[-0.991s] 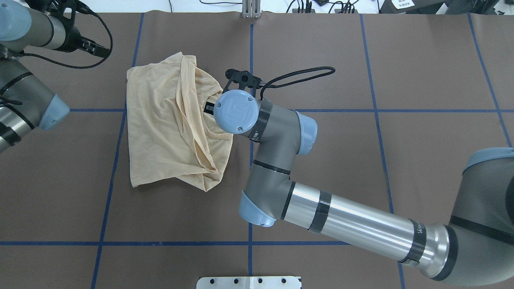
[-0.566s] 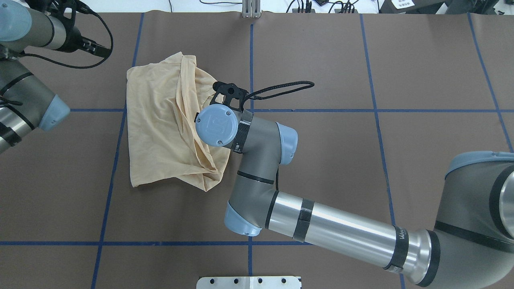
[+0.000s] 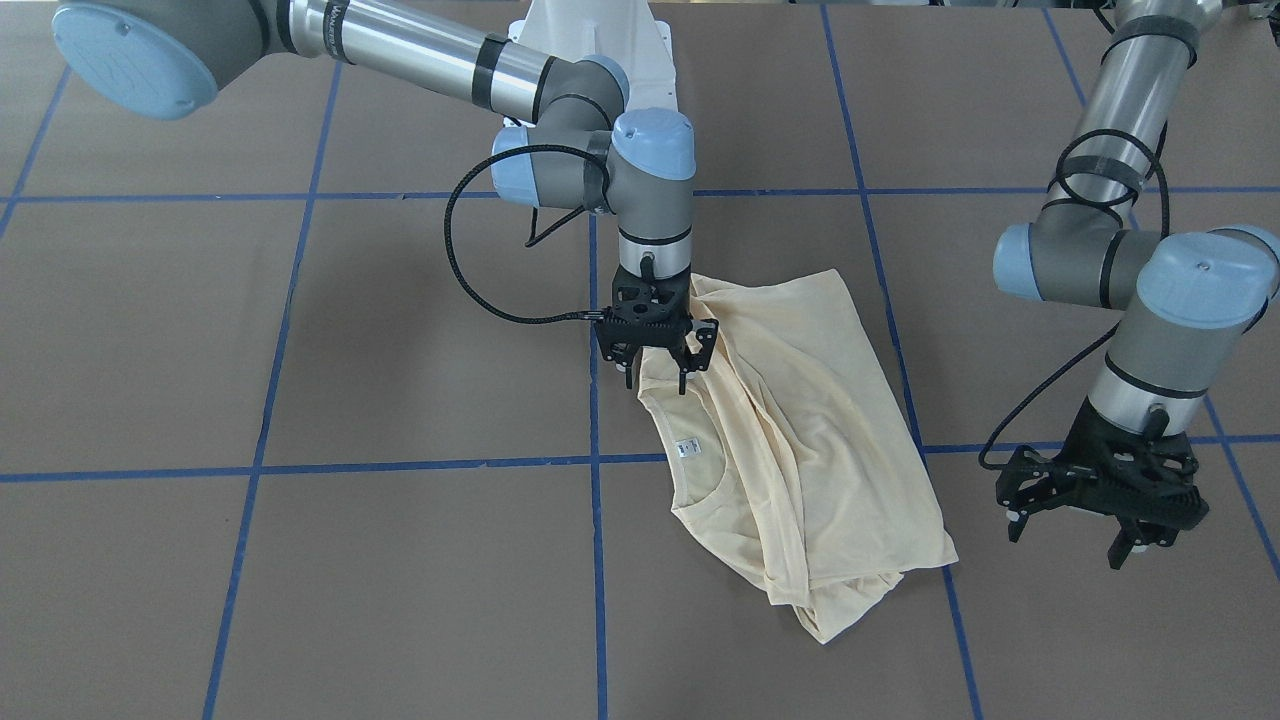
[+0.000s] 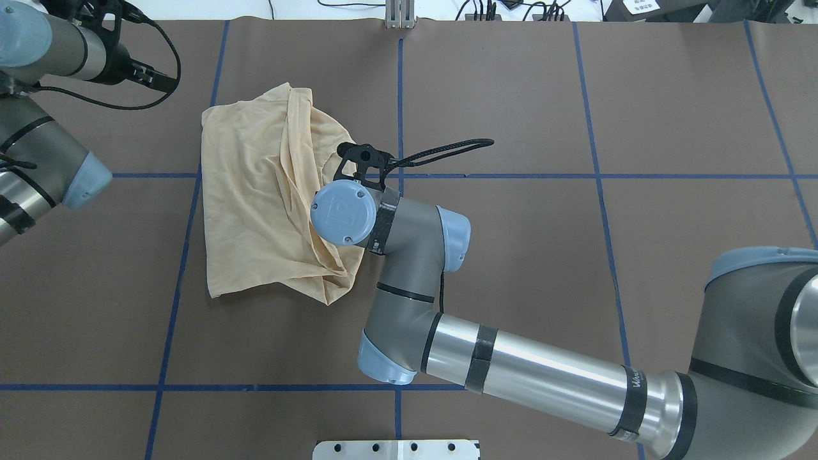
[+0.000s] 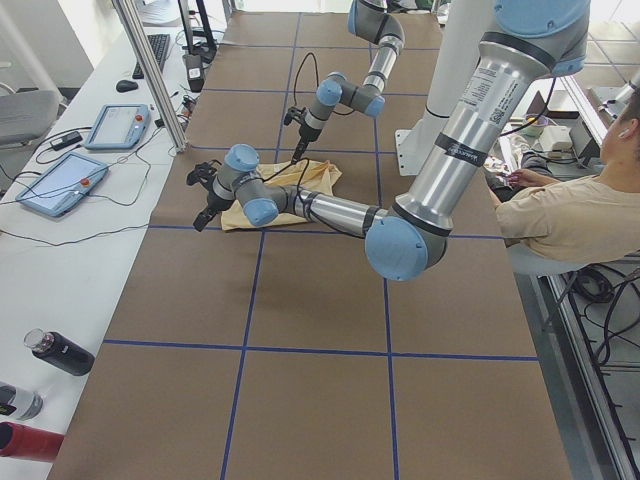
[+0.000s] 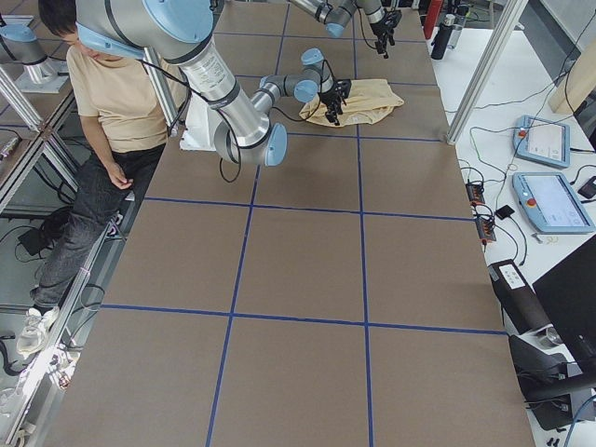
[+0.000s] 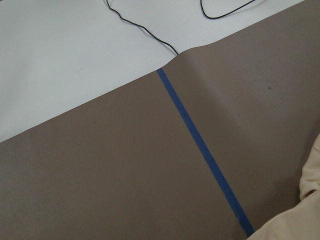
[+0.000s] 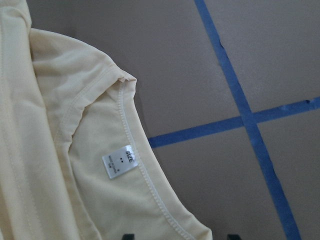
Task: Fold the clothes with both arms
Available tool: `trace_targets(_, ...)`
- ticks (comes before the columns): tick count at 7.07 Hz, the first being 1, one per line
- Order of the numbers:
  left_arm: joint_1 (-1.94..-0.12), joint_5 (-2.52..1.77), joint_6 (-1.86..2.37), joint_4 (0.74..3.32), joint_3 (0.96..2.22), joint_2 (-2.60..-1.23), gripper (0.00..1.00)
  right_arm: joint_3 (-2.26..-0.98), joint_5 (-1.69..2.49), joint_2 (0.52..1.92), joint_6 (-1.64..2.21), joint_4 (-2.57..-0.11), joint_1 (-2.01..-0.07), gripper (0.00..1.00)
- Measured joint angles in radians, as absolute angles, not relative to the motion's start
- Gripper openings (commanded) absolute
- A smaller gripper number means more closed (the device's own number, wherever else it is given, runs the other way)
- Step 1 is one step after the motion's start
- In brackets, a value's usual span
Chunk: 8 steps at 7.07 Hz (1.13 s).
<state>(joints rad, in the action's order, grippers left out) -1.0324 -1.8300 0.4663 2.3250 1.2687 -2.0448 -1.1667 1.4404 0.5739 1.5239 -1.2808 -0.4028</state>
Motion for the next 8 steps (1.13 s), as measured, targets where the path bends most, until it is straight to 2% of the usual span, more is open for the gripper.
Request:
trace_targets(1,-1.032,-1.83,0.467,2.325,1.268,-2.045,1.0,-1.16,1.438,0.574,1.514,-1.281,-0.402,0.5)
trace_targets(2,-1.032,-1.83,0.467,2.325,1.268,-2.045,1.0,-1.155,1.436,0.572,1.509,-1.281,-0.402,0.24)
trace_targets(4,-1.031,-1.83,0.466,2.324,1.266,-2.044,1.0,-1.153,1.435,0.57,1.506,-1.28,-0.4,0.16)
trace_targets(5,-1.03,-1.83,0.466,2.324,1.266,-2.044,1.0,-1.152,1.434,0.569,1.506,-1.281,-0.399,0.03)
trace_targets(8,-1.029,-1.83,0.466,2.325,1.265,-2.043,1.0,-1.159,1.435,0.571,1.502,-1.284,-0.396,0.0)
